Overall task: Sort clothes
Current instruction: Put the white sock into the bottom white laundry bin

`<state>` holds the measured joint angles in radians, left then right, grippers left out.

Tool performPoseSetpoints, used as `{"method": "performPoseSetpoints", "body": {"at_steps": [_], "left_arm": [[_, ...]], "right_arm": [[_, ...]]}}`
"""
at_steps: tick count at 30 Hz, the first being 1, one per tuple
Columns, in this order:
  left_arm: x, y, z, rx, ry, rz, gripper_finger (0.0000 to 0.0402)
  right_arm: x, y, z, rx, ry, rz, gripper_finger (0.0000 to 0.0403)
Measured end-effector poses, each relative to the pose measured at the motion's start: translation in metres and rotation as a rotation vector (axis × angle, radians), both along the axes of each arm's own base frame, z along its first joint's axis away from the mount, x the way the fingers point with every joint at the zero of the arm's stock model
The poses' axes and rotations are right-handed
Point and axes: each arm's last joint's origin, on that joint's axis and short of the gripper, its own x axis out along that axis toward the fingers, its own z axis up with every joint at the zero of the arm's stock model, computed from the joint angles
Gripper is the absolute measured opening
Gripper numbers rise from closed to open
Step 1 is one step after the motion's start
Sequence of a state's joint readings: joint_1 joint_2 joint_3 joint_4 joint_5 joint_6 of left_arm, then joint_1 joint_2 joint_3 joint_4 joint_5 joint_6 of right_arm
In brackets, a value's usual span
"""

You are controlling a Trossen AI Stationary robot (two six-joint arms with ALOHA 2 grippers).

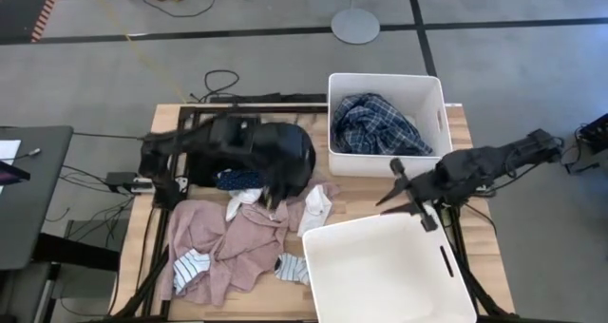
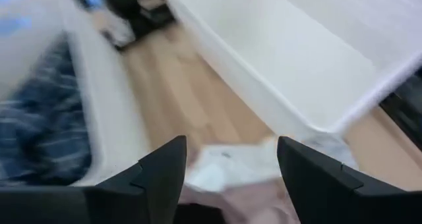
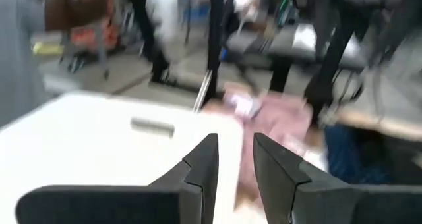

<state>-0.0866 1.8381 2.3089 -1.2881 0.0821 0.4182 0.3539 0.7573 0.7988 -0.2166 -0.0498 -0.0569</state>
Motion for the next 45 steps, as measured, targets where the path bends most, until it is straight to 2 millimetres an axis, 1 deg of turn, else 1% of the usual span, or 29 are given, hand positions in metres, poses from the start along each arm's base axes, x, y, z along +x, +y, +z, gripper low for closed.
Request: {"method": "performPoseSetpoints", "body": {"at_steps": [2,4,6,8,10,12,14,17,20,22,27,29,31,33,36,38,40,42,45], "left_arm": [[-0.006,-0.023,-0.001,0.039,0.026,0.005,0.0229],[-0.013,-0.041,-0.001,0.081,0.034,0.028,0.0228],[-0.018,-0.055,-0.002,0.114,0.036,0.049,0.0228],[-0.021,-0.067,-0.003,0.111,0.037,0.066,0.0228],[-0.025,-0.077,-0.004,0.102,0.052,0.089,0.0228],[-0.033,-0.085,-0.006,0.098,0.084,0.120,0.0228],[-0.039,-0.092,-0.011,0.115,0.125,0.161,0.0228],[-0.041,-0.102,-0.025,0.153,0.186,0.210,0.0228],[-0.046,-0.110,-0.034,0.165,0.229,0.254,0.0228],[-0.049,-0.115,-0.037,0.166,0.233,0.268,0.0228],[-0.053,-0.128,-0.049,0.200,0.252,0.289,0.0228],[-0.056,-0.131,-0.048,0.201,0.243,0.296,0.0228],[-0.058,-0.134,-0.047,0.202,0.234,0.302,0.0228],[-0.060,-0.137,-0.048,0.203,0.232,0.299,0.0228],[-0.063,-0.143,-0.048,0.207,0.224,0.295,0.0228],[-0.065,-0.145,-0.048,0.207,0.220,0.292,0.0228],[-0.067,-0.147,-0.048,0.205,0.218,0.297,0.0228],[-0.067,-0.148,-0.048,0.205,0.214,0.305,0.0228],[-0.068,-0.149,-0.048,0.210,0.208,0.307,0.0228]], "right_arm": [[0.006,0.006,-0.002,-0.007,0.066,0.015,0.0118],[0.014,0.011,-0.001,-0.012,0.122,0.022,0.0130],[0.021,0.017,0.007,-0.018,0.152,0.036,0.0148],[0.028,0.023,0.017,-0.020,0.190,0.047,0.0170],[0.034,0.029,0.024,-0.034,0.272,0.050,0.0191],[0.041,0.035,0.024,-0.059,0.392,0.027,0.0209],[0.047,0.038,0.020,-0.104,0.511,-0.027,0.0217],[0.059,0.044,0.010,-0.152,0.657,-0.072,0.0215],[0.068,0.049,0.000,-0.180,0.742,-0.076,0.0201],[0.070,0.051,-0.007,-0.192,0.809,-0.092,0.0188],[0.069,0.044,-0.023,-0.215,1.003,-0.181,0.0155],[0.068,0.043,-0.023,-0.210,1.012,-0.190,0.0135],[0.066,0.044,-0.016,-0.175,0.978,-0.158,0.0115],[0.065,0.049,-0.003,-0.121,0.899,-0.095,0.0104],[0.059,0.057,0.021,-0.090,0.755,-0.010,0.0103],[0.054,0.059,0.034,-0.114,0.675,-0.020,0.0112],[0.050,0.057,0.039,-0.165,0.638,-0.093,0.0128],[0.049,0.053,0.038,-0.205,0.638,-0.149,0.0152],[0.053,0.045,0.032,-0.217,0.706,-0.212,0.0194]]}}
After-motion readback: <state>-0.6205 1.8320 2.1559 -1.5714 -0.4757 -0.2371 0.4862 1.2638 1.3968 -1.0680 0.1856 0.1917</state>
